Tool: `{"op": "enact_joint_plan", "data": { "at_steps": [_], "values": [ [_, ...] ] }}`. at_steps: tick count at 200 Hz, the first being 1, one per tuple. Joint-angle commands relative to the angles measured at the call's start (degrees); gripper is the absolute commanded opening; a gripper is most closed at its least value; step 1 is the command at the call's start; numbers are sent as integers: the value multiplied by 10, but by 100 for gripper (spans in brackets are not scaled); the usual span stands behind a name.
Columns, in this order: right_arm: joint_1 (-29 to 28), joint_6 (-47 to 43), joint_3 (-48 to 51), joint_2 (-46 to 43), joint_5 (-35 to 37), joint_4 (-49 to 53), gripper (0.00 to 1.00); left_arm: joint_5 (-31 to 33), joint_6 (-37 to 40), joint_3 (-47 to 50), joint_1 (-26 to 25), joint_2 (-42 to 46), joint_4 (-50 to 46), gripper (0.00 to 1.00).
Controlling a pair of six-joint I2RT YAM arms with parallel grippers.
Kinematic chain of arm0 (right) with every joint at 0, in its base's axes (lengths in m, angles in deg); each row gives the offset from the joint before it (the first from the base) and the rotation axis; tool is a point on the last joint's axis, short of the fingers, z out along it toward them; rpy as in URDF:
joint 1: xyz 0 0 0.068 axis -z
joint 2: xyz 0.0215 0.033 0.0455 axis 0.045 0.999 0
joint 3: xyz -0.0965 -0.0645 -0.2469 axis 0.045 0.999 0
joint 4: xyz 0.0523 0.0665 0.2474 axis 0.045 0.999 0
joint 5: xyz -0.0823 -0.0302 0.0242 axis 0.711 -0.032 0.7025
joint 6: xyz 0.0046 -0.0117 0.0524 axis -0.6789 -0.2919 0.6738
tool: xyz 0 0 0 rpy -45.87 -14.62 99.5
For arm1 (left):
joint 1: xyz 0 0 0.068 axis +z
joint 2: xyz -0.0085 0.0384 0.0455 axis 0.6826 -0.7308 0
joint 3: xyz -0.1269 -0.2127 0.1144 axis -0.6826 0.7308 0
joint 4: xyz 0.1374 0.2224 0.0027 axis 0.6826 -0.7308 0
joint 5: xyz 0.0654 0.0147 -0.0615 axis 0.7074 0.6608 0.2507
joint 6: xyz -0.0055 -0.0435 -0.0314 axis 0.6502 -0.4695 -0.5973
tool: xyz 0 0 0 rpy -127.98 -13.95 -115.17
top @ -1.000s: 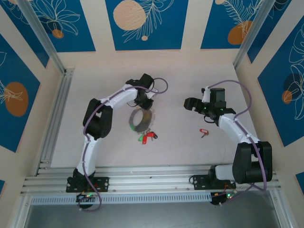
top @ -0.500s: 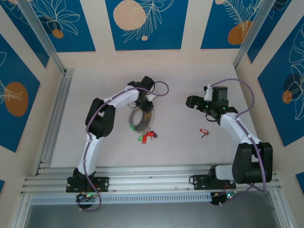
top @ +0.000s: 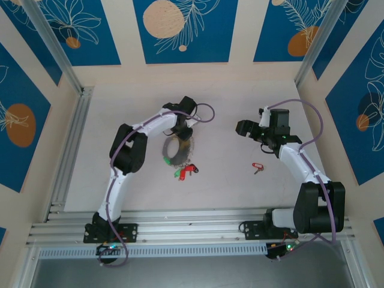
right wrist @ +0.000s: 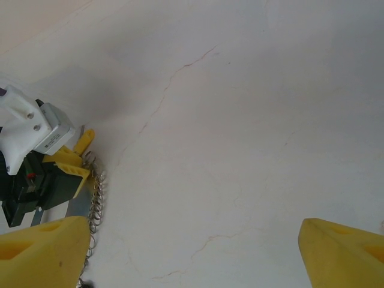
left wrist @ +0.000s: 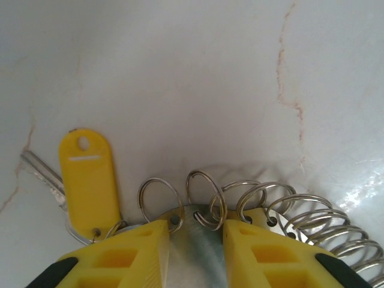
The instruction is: Put the keys on the keyring
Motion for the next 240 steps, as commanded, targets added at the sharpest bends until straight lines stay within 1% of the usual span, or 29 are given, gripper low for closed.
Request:
{"op": "enact_joint_plan", "data": {
  "at_steps": [1, 76, 102, 117, 129, 150, 176, 186, 199, 222, 240],
  "values": [
    [5, 10, -13, -9, -20, -5, 89, 38, 37, -18, -12, -16, 6, 29],
    [8, 11, -16, -10, -26, -9, 87, 87, 60, -35, -16, -31, -14, 28],
    [9, 13, -15, -10, -28, -11, 86, 97, 66, -31, -16, -33, -19, 25],
    [10, 14, -16, -11, -28, -12, 86, 97, 67, -33, -16, -33, -21, 21],
    [10, 14, -16, -11, -29, -12, 86, 92, 63, -31, -15, -29, -24, 19],
    [11, 13, -17, -14, -28, -12, 86, 74, 57, -24, -15, -19, -25, 19],
    [11, 14, -16, -14, -29, -12, 86, 45, 44, -17, -12, -3, -25, 29],
    [10, 14, -15, -14, -29, -13, 86, 36, 41, -17, -10, 1, -26, 30],
    [10, 14, -16, -15, -30, -13, 86, 30, 40, -16, -8, 8, -29, 29],
    [10, 16, -13, -16, -29, -15, 86, 22, 39, -15, -6, 16, -32, 22],
    [10, 16, -12, -16, -30, -17, 86, 20, 37, -13, -2, 18, -34, 22]
  ]
}}
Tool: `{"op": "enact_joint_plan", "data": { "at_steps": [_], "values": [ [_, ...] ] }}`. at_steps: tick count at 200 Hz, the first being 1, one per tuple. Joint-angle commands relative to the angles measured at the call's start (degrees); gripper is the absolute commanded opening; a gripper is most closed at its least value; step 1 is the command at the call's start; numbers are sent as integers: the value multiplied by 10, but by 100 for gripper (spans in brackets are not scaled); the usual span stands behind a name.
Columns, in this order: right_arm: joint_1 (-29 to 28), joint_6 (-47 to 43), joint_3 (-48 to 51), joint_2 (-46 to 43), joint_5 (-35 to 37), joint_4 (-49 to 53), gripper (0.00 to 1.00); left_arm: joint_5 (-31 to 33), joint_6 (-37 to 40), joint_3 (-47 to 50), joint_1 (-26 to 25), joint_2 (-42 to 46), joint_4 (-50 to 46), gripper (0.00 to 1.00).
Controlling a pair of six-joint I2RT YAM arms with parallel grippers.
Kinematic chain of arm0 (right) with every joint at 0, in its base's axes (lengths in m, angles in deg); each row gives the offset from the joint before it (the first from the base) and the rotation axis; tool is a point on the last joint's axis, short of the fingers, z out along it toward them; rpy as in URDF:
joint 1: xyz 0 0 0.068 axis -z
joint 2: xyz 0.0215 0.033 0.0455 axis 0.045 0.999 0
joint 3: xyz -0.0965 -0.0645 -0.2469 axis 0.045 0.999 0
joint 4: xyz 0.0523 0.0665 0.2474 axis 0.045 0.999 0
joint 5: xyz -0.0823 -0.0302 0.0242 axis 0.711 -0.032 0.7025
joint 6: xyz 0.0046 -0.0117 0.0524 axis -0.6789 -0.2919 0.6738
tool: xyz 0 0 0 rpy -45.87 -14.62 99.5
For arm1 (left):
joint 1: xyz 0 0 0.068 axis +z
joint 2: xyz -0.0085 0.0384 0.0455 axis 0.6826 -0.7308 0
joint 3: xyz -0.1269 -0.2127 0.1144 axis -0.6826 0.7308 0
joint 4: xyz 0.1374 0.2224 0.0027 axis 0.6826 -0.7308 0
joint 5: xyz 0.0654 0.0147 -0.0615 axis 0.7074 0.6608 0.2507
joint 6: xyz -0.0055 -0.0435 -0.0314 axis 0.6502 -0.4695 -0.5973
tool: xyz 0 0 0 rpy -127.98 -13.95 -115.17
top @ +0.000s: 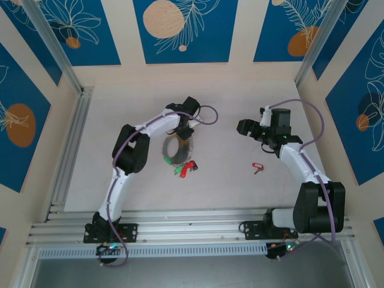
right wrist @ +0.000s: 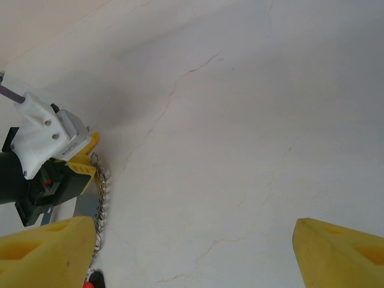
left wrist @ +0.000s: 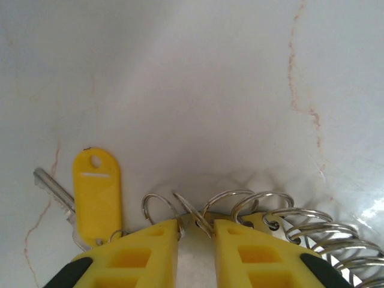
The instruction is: Put the keys on the keyring
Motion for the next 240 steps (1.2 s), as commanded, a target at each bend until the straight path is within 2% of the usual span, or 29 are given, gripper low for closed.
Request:
{"op": "enact_joint_plan", "data": {
  "at_steps": [1, 32, 90, 142, 240],
  "values": [
    [4, 11, -12, -15, -17, -7, 86, -25, -6, 7, 6, 30, -28, 22],
    [4, 12, -12, -15, -20, -9, 85, -56, -14, 18, 13, 49, -27, 24],
    [4, 16, -7, -15, -24, -15, 85, -56, 7, 28, 14, 59, -32, 24],
    [4, 19, -4, -14, -34, -20, 86, -33, 35, 52, 15, 52, -5, 24],
    [4, 22, -5, -12, -35, -23, 86, -7, 58, 10, 17, 9, 6, 22]
  ]
}}
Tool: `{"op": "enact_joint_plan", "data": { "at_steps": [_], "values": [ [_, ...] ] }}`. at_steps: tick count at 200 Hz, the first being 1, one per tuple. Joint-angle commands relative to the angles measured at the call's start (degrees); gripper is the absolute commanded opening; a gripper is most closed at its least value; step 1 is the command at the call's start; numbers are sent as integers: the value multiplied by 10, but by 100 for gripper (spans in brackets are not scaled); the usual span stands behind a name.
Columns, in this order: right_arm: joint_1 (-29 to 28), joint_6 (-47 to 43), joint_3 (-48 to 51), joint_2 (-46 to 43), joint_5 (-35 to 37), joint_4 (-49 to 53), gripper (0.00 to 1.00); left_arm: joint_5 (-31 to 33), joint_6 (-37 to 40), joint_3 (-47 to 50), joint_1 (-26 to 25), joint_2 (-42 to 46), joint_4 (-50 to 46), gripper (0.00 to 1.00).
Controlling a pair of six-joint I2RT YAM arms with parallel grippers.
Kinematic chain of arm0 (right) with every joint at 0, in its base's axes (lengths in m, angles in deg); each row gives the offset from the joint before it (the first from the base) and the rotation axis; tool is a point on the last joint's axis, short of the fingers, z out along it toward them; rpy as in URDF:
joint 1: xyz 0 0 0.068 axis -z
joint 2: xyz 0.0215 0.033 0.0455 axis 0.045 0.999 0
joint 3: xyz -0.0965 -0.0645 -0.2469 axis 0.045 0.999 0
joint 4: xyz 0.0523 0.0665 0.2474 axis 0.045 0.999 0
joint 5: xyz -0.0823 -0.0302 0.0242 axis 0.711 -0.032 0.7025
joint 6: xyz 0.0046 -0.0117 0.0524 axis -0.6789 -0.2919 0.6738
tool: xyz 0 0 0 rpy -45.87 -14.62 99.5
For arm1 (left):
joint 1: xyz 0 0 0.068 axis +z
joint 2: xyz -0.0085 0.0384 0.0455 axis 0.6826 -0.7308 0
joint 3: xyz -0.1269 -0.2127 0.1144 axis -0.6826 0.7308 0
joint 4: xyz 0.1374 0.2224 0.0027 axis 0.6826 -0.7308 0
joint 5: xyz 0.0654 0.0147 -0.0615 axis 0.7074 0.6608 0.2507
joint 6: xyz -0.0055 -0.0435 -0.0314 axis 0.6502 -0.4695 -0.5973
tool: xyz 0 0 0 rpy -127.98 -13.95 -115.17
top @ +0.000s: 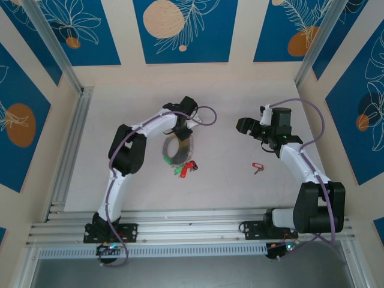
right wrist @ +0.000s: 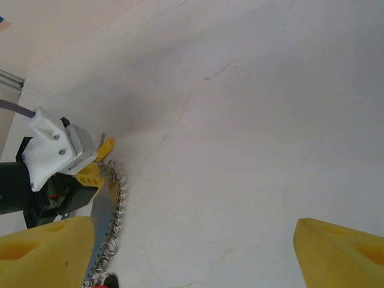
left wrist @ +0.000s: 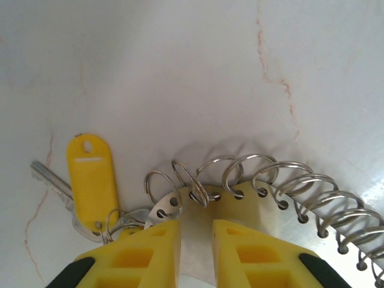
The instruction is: Put the keys on the keyring
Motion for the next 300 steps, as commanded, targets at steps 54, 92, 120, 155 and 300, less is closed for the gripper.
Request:
{"op": "enact_joint_plan", "data": {
  "at_steps": [54, 92, 120, 155, 300],
  "values": [
    [2, 7, -6, -11, -16, -4, 86, 20, 23, -34, 7, -33, 0, 21],
    [4, 7, -7, -14, -15, -3, 86, 30, 28, -36, 7, -42, 0, 19],
    [4, 8, -7, -15, -16, -3, 86, 40, 33, -43, 7, -48, 4, 17],
    [5, 9, -8, -17, -16, -3, 86, 50, 36, -46, 7, -58, 7, 13],
    [5, 10, -14, -74, -15, 39, 84, -48, -47, 12, 7, 87, -38, 0]
  ]
}}
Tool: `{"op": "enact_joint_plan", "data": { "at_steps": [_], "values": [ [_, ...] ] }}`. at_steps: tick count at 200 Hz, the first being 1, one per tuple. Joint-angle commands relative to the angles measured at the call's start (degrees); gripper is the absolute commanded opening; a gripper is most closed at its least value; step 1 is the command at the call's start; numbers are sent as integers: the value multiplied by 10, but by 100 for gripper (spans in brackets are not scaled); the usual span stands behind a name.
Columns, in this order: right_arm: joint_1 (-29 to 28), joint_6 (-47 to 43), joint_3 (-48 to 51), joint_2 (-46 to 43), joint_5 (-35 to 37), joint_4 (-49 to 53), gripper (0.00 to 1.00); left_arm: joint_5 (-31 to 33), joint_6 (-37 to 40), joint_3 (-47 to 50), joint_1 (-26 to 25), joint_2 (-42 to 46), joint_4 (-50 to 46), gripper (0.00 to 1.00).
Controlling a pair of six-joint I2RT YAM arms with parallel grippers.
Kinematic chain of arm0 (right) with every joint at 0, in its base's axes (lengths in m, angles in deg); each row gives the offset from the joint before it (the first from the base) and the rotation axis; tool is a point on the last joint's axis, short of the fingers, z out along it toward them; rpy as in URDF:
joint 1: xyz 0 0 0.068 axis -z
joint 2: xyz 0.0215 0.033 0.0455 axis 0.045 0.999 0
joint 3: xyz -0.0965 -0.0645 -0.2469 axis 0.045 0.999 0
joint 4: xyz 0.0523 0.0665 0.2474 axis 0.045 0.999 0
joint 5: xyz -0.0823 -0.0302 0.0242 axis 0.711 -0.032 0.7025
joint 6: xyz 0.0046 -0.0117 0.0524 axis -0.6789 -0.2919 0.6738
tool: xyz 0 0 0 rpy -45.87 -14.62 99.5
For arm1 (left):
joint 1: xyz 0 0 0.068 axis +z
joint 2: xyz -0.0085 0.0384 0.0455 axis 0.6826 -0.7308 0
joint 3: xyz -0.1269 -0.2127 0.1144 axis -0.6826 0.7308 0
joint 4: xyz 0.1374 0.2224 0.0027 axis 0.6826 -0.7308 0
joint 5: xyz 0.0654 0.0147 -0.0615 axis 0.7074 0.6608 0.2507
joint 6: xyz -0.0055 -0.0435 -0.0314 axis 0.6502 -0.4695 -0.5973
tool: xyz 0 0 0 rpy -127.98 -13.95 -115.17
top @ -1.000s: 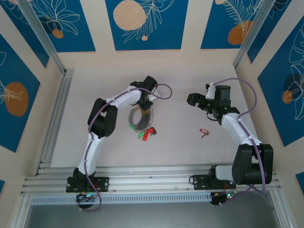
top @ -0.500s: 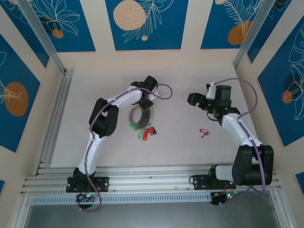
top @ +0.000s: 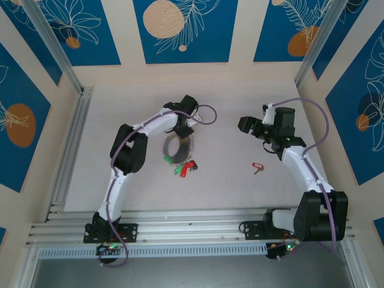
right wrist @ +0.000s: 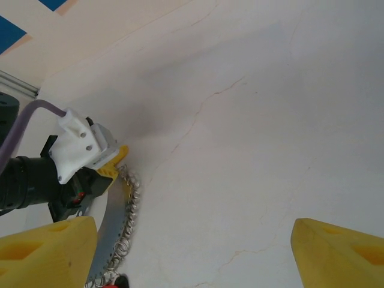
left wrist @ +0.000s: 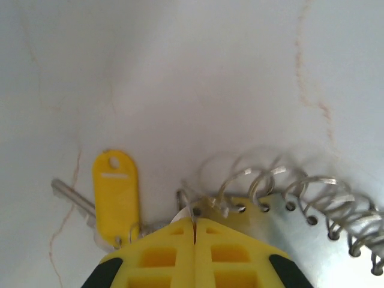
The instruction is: Put the keys on the keyring
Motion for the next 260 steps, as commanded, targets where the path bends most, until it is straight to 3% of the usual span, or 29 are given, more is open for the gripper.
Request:
{"op": "enact_joint_plan", "data": {
  "at_steps": [1, 58, 84, 118, 154, 172, 199, 207, 220, 230, 260],
  "values": [
    [0, 10, -14, -31, -11, 28, 83, -60, -41, 25, 4, 92, -42, 0],
    [-37, 2, -16, -138, -16, 88, 82, -135, -90, 133, -4, 278, -80, 0],
    [-70, -14, -27, -191, -58, 122, 78, -216, -97, 169, -14, 364, -109, 0],
    [-161, -61, -53, -257, -138, 149, 67, -326, -96, 191, -31, 466, -143, 0],
    [-287, -138, -84, -271, -156, 168, 62, -393, -87, 148, -35, 503, -217, 0],
    [-340, -171, -105, -248, -160, 178, 63, -417, -78, 119, -35, 509, -253, 0],
    [-382, -206, -139, -207, -177, 183, 79, -427, -74, 91, -40, 514, -277, 0],
    [-386, -215, -146, -198, -183, 184, 75, -434, -74, 86, -41, 514, -279, 0],
    [-385, -225, -155, -182, -195, 185, 53, -454, -72, 83, -43, 514, -279, 0],
    [-385, -231, -161, -170, -207, 187, 43, -472, -68, 84, -47, 513, -278, 0],
    [-385, -253, -186, -137, -246, 209, 43, -505, -45, 89, -67, 510, -288, 0]
  ]
}}
